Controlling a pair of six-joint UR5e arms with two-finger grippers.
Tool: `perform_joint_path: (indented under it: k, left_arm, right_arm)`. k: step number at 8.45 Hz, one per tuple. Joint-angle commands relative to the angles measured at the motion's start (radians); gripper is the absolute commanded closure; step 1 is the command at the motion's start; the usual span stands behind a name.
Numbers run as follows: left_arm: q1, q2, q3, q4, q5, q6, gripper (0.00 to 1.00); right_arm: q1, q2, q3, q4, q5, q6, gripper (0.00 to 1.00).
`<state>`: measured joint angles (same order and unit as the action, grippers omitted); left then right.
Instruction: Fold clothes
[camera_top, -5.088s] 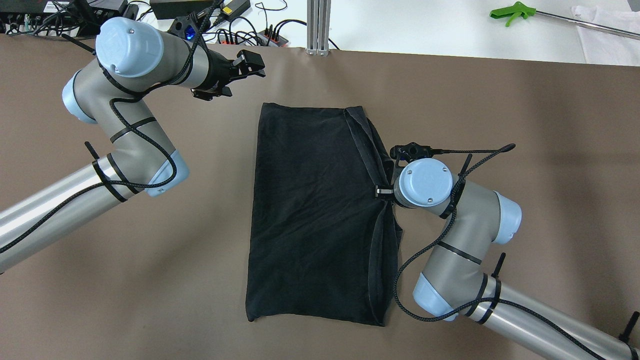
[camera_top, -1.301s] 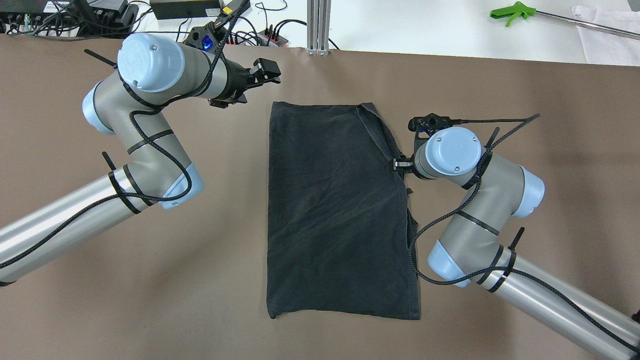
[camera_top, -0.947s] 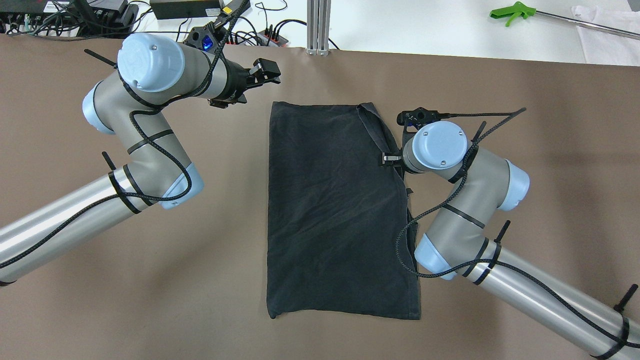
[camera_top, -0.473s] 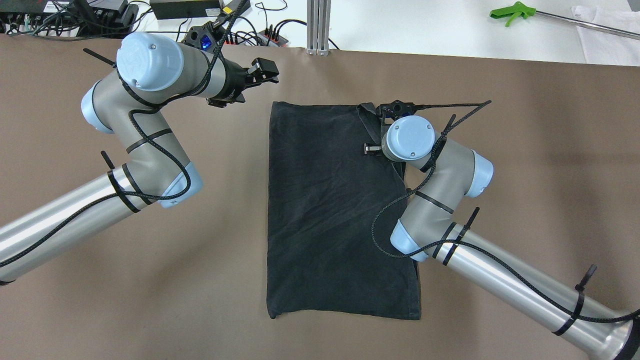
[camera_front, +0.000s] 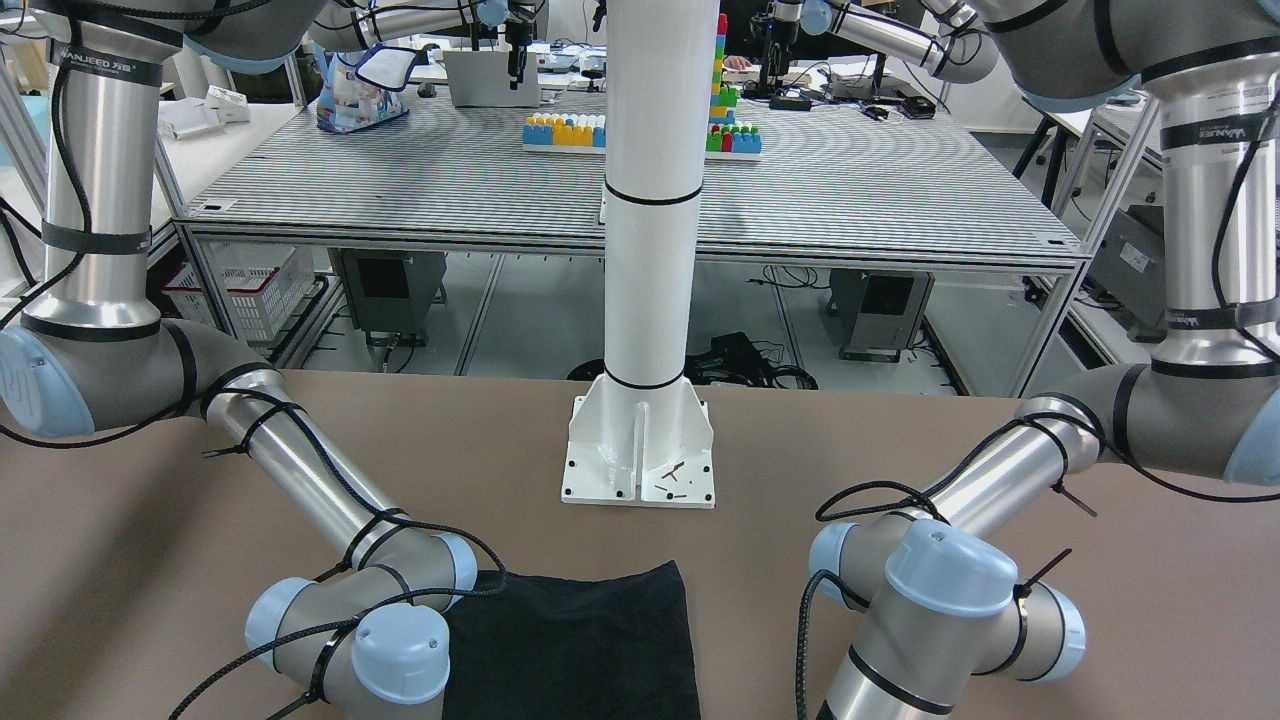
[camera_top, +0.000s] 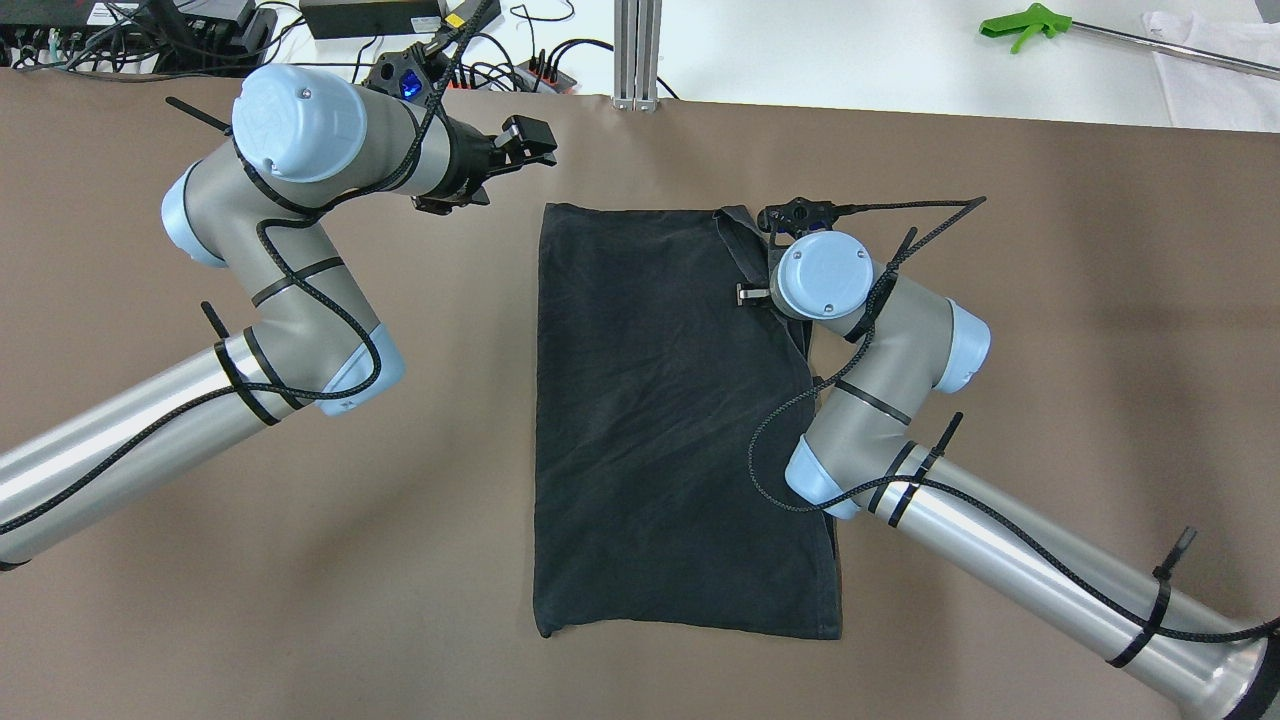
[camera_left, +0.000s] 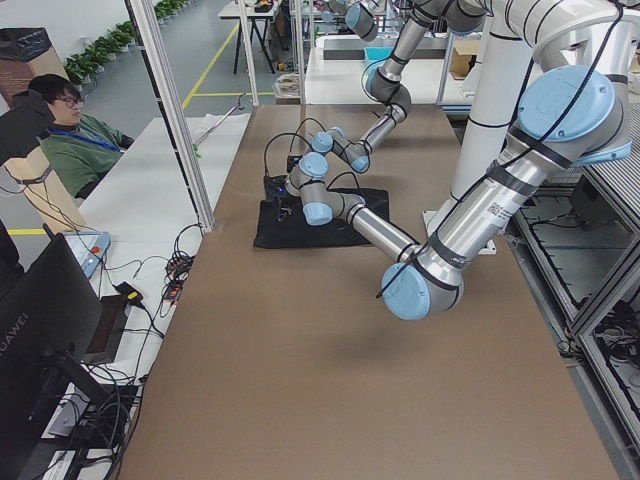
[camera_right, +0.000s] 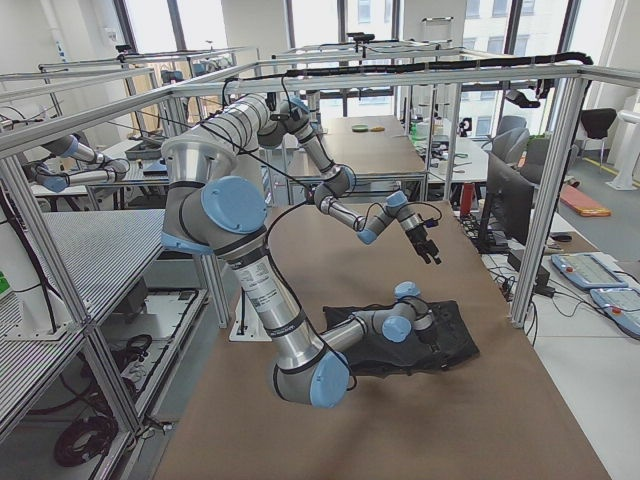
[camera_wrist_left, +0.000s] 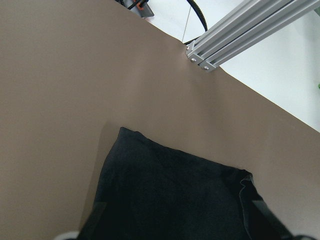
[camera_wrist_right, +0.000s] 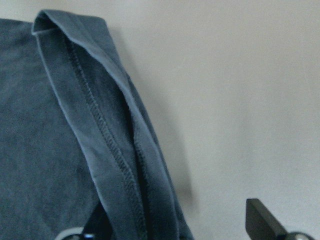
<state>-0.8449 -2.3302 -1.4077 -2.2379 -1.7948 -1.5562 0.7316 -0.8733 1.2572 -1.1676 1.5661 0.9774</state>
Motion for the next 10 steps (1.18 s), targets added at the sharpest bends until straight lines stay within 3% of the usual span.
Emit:
perform_joint_path:
  k: [1,5,7,9,10]
  left_arm:
    - [0.003,-0.001,0.001,0.001,0.0,-0.004,0.0]
    - [0.001,-0.009,0.004,0.001,0.0,-0.004,0.0]
    - [0.0,-0.009,-0.001,0.001,0.0,-0.005,0.0]
    - [-0.003,-0.009,-0.004,0.001,0.0,-0.007,0.0]
    - [-0.005,-0.009,-0.005,0.001,-0.001,-0.007,0.0]
  right_arm:
    - [0.049,-0.015,-0.013,0.002,-0.001,-0.044,0.06]
    - [0.101,-0.066,-0.071,0.128,0.012,-0.062,0.06]
    - [0.15,-0.061,-0.049,0.129,0.125,-0.054,0.06]
    - [0.169,-0.084,0.086,0.124,0.297,0.062,0.06]
    - [0.169,-0.137,0.2,0.131,0.343,0.19,0.06]
